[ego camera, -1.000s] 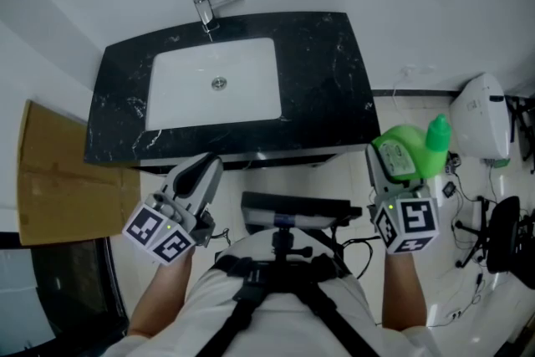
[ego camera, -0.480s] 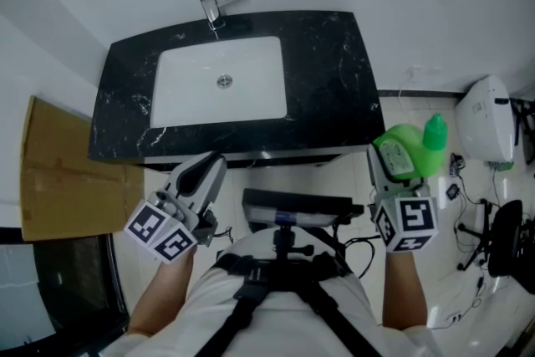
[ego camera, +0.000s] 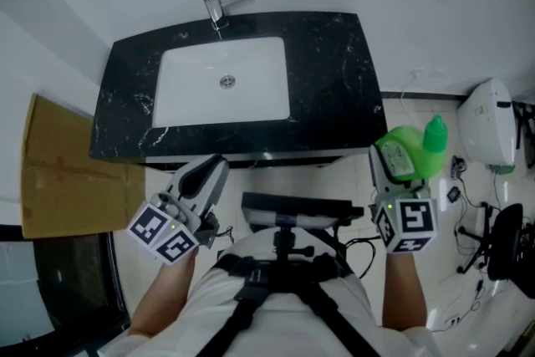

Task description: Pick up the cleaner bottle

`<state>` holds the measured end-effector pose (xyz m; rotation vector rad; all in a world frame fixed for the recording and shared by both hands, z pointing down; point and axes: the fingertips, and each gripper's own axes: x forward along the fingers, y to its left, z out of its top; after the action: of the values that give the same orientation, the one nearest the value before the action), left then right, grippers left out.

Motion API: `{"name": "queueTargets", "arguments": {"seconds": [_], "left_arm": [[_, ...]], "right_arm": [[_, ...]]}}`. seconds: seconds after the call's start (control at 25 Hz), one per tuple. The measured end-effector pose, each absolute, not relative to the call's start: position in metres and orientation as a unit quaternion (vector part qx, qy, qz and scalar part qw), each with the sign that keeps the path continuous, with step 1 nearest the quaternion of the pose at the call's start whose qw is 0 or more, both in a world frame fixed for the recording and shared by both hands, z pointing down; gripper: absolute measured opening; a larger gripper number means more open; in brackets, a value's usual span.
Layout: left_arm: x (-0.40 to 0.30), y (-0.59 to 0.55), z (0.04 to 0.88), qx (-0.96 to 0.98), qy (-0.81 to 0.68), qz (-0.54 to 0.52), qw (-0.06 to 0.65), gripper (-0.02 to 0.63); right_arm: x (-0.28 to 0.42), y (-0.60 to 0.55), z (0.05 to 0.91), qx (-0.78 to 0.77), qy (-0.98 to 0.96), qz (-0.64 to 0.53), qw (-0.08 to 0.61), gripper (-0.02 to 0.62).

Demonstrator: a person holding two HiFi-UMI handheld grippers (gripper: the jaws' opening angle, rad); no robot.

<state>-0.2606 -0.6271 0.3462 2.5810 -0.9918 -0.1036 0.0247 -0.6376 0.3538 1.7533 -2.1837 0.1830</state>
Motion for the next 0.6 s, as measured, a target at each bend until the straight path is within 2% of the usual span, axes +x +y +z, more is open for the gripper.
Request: {"name": "queueTargets", "arguments": {"seconds": [0.6], "left_arm": [[-0.2609, -0.6282, 0.3476, 0.915, -0.355, -0.038, 0.19, 0.051]], "right_arm": [[0.0206, -0.6462, 0.351, 0.612, -0.772, 0.062, 0.163, 0.173]]}}
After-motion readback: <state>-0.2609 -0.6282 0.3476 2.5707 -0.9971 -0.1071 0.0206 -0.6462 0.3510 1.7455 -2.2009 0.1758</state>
